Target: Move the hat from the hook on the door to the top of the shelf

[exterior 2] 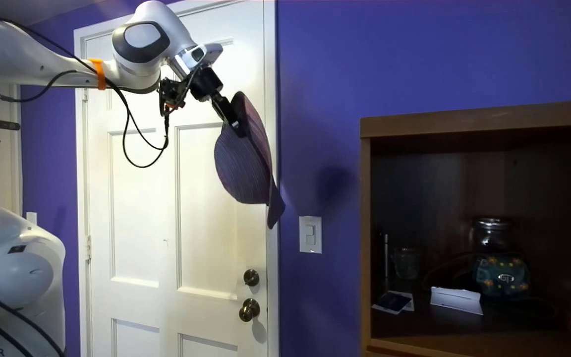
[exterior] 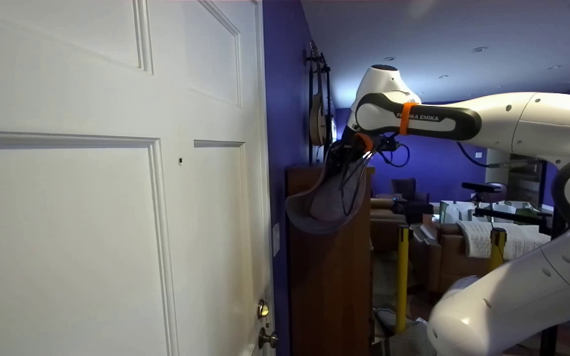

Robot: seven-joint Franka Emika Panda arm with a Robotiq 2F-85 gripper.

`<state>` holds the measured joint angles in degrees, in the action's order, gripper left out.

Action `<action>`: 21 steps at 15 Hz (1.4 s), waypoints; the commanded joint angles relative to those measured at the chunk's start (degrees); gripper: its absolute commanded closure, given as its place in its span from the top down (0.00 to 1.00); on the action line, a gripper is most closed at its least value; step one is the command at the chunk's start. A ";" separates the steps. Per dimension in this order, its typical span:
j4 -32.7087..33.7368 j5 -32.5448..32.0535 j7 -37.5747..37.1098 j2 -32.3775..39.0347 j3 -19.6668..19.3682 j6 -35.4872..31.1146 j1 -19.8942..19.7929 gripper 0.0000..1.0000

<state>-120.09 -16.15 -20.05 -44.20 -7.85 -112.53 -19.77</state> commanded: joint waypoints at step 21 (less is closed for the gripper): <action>25.24 2.69 -6.84 17.33 -9.20 -6.68 -7.20 0.02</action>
<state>-100.98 -15.42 -25.79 -31.63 -15.53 -119.72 -26.11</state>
